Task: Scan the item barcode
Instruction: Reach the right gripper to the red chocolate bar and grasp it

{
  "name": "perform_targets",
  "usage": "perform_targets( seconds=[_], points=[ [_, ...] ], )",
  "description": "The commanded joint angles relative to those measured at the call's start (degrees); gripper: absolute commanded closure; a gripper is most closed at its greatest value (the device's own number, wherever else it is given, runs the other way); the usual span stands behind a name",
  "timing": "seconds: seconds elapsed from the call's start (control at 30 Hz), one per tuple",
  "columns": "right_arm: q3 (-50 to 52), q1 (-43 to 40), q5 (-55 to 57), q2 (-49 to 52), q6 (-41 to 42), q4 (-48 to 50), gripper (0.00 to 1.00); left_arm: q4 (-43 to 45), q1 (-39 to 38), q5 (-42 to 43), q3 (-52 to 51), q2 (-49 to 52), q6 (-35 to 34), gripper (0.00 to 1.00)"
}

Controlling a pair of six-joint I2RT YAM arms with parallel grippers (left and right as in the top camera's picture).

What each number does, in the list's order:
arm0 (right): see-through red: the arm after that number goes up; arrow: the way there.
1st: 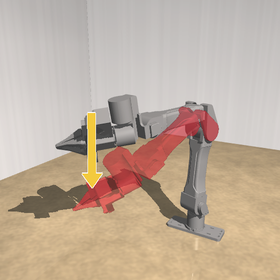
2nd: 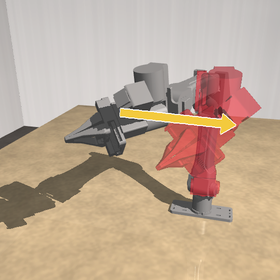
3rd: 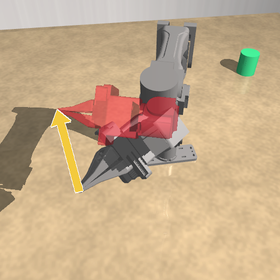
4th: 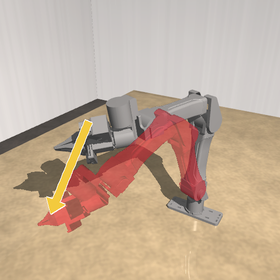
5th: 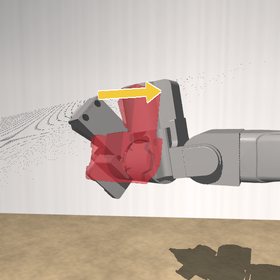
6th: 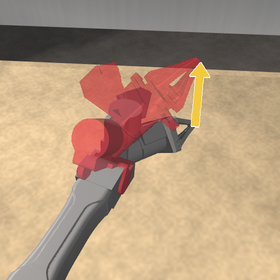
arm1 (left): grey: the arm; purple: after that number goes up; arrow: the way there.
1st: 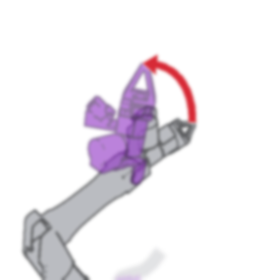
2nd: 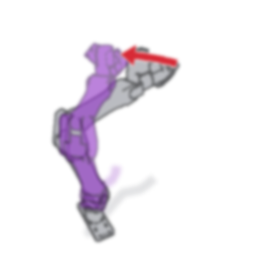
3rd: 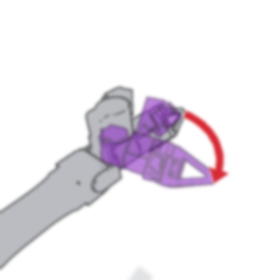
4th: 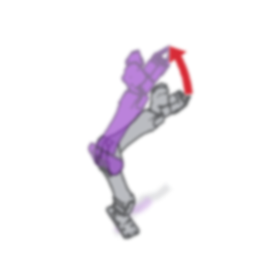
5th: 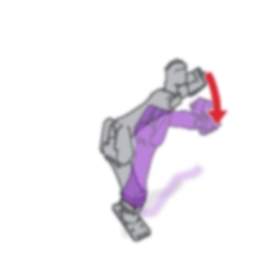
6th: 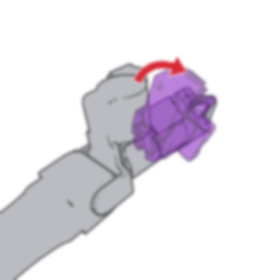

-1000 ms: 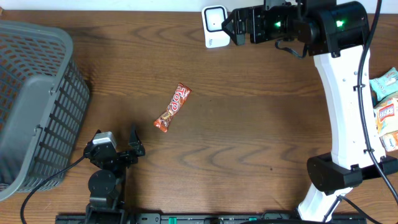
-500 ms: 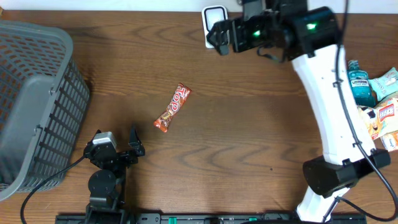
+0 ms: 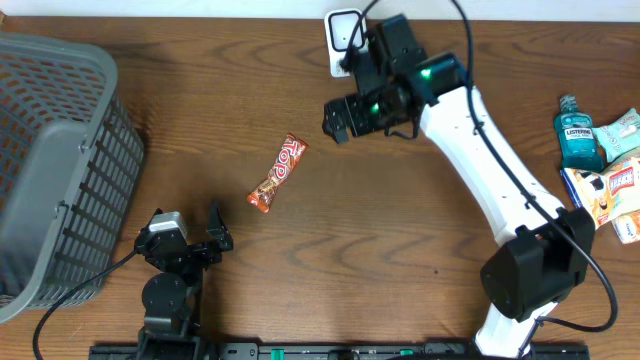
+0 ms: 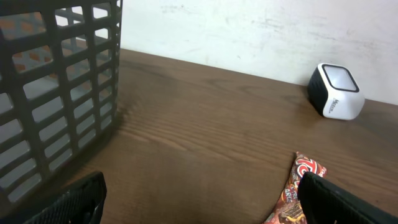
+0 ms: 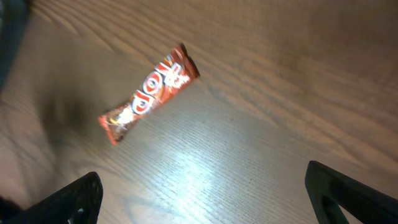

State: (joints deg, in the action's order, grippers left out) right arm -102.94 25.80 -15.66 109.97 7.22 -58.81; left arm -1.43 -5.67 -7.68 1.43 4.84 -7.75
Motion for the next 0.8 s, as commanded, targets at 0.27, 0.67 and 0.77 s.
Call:
perform_targets(
  seconds=[0.27,0.67,0.77],
  points=[
    [8.2,3.6,0.3,-1.1,2.0,4.0,0.01,-2.0,0.3,-0.9,-1.2,0.0,-0.5,0.02],
    [8.2,5.1,0.4,-1.1,2.4,4.6,0.01,-2.0,0.2,-0.9,-1.2,0.0,-0.5,0.02],
    [8.2,5.3,0.3,-1.1,2.4,4.6,0.01,-2.0,0.2,-0.9,-1.2,0.0,-0.5,0.02]
  ],
)
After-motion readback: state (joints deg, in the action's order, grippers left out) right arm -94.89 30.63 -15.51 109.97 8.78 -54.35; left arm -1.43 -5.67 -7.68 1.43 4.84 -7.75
